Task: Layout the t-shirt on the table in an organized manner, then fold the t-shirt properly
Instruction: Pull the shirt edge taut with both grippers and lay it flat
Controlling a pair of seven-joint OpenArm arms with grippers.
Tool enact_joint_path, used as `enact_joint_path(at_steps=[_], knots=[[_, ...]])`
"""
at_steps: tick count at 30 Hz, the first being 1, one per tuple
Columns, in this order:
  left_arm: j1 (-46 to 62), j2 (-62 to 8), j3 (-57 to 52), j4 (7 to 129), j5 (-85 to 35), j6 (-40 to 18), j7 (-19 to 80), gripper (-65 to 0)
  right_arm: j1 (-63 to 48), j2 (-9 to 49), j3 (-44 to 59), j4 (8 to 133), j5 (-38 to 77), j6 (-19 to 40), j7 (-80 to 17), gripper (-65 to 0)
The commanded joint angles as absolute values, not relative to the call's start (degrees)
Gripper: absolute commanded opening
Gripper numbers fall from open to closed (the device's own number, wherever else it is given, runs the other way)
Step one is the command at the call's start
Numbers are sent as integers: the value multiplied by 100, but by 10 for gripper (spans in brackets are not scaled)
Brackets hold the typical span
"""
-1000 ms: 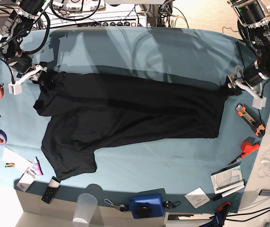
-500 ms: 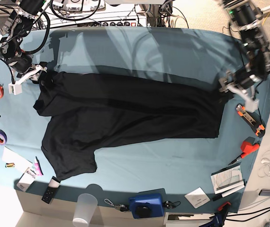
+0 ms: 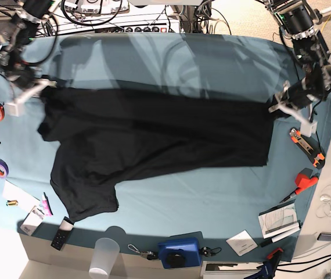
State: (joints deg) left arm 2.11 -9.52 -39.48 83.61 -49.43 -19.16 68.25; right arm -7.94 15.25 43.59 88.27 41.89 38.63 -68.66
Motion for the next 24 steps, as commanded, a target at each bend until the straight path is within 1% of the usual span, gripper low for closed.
enact_joint_path(at_steps=[1, 5, 8, 10, 12, 16, 19, 24], knots=[[301, -1033, -4062, 8429, -4864, -1929, 6925, -650, -762, 1706, 4574, 9030, 4226, 3837, -6772, -650], [679, -1035, -4348, 8584, -5266, -2106, 7002, -650, -775, 1717, 5083, 9354, 4390, 4000, -7347, -650], [976, -1033, -4497, 8683, -5566, -2261, 7078, -650, -1007, 1710, 5109, 9461, 4777, 4000, -7485, -650], [1164, -1035, -4519, 8720, -5721, -2265, 7091, -650, -1199, 1712, 5092, 9485, 4939, 4000, -7599, -650], [1317, -1033, -4519, 8729, -5798, -2401, 7122, -650, -1406, 1715, 5107, 9485, 5004, 4000, -7642, -650], [1562, -1035, -4519, 8729, -5940, -2436, 7181, -650, -1815, 1715, 5109, 9485, 5179, 4000, -7631, -650], [1682, -1035, -4519, 8729, -6099, -2626, 7279, -650, -2051, 1715, 5113, 9489, 5356, 4000, -7640, -650], [1747, -1063, -4528, 8731, -6093, -2626, 7422, -650, -2410, 1699, 5367, 9717, 5627, 4000, -7701, -650]])
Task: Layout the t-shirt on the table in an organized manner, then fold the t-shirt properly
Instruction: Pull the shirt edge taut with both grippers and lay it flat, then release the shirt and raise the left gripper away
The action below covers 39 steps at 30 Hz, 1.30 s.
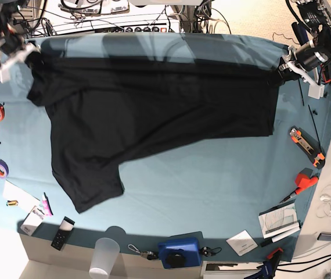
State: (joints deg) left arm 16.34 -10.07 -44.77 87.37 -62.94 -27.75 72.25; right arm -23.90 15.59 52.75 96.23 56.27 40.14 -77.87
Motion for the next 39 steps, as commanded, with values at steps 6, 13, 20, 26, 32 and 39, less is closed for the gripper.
enact_joint_path(at_steps=[6, 13, 20, 26, 32, 39], knots=[[1750, -1317, -4530, 8731, -6095, -2626, 7485, -650, -2773, 1697, 5854, 10269, 5957, 4000, -7891, -650], [1765, -1428, -4528, 8729, -6093, -2864, 7714, -624, -2777, 1619, 5843, 10307, 5931, 4000, -8000, -650], [2102, -1472, -4530, 8739, -6254, -2858, 7675, -336, -2877, 1623, 5846, 10307, 5988, 4000, -8000, -451], [2237, -1656, -4681, 9037, -6737, -3120, 7673, -336, -2875, 1669, 5861, 10307, 6713, 4000, -8000, -448], [2237, -1651, -4936, 9719, -6777, -3498, 7671, -336, -2875, 1669, 5861, 10307, 7693, 4000, -8000, -448], [2235, -1621, -4757, 11163, -6768, -4000, 6995, -336, -2871, 1688, 5861, 10307, 7734, 4000, -8000, -448]])
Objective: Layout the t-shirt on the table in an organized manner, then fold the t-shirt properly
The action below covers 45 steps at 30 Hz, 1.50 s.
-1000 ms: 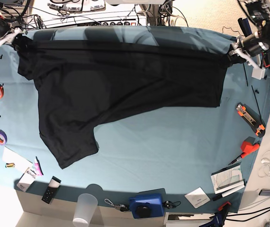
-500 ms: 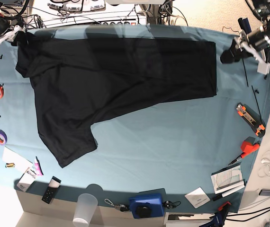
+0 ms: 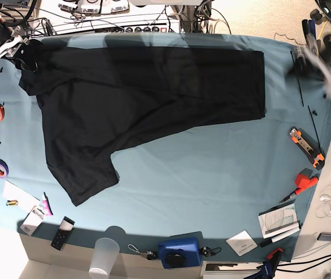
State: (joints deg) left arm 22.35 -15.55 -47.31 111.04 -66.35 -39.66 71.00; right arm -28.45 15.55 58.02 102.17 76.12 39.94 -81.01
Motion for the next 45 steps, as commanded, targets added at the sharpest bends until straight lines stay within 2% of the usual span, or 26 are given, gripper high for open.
enact_joint_path(at_steps=[1, 4, 9, 16, 22, 24, 26, 30, 38, 42, 45], knots=[[2237, -1621, -4635, 11393, -6748, -4000, 6884, -336, -2873, 1702, 5861, 10307, 7734, 4000, -8000, -448], [2235, -1621, -4005, 11946, -6147, -4000, 6493, -336, -2871, 1699, 5861, 10307, 7734, 4000, -8000, -448], [2237, -1621, -2482, 12066, -3883, -3927, 5306, -336, -2873, 1699, 5863, 10307, 7592, 4000, -8000, -448], [2235, -1619, -521, 12066, -1855, -3006, 4353, -336, -2871, 1699, 5861, 10307, 7323, 4000, -8000, -448], [1981, -1619, 1085, 12066, -64, -1441, 3990, -336, -2871, 1699, 5861, 10307, 7323, 4000, -8000, -448], [1761, -1619, 1452, 12062, 141, -989, 4101, -336, -2871, 1699, 5861, 10307, 7321, 4000, -8000, -448], [1494, -1616, 1758, 12046, 150, -864, 4397, -336, -2873, 1702, 5863, 10307, 7218, 4000, -8000, -448], [1164, -1612, 2134, 11861, 193, -856, 4606, -336, -2873, 1704, 5986, 10307, 6619, 4000, -8000, -448], [1140, -1586, 2158, 11607, 257, -858, 4462, -336, -2871, 1841, 6163, 10307, 6475, 4000, -8000, -448], [1144, -1586, 2158, 11607, -36, -1035, 4434, -336, -2869, 1922, 6259, 10307, 5789, 4000, -8000, -448], [1142, -1586, 2163, 11607, -71, -1026, 4456, -336, -2867, 2023, 6576, 10309, 5234, 3828, -7378, -448]])
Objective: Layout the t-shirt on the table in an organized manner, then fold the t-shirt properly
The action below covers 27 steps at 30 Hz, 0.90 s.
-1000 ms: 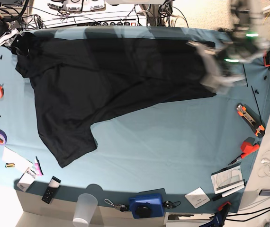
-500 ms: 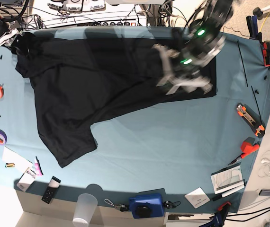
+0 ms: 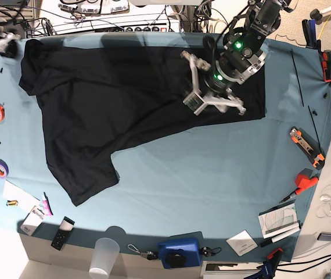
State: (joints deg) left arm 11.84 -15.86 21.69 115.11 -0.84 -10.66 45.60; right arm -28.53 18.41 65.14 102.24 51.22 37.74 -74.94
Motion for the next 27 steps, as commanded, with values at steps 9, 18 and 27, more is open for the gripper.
enact_joint_path(at_steps=[9, 18, 27], knots=[[1127, -1350, 2163, 11601, -67, -1033, 4283, -336, -2132, 2178, 6993, 10309, 6639, 4000, -7933, -448], [1052, -956, 2163, 10914, 180, -1050, 4195, -336, -1710, 2176, 5153, 10309, 7946, 4000, -8000, -448], [1009, -746, 2163, 10661, 285, -1007, 3933, -336, -1697, 2171, 3306, 10309, 7502, 4000, -8000, -448]])
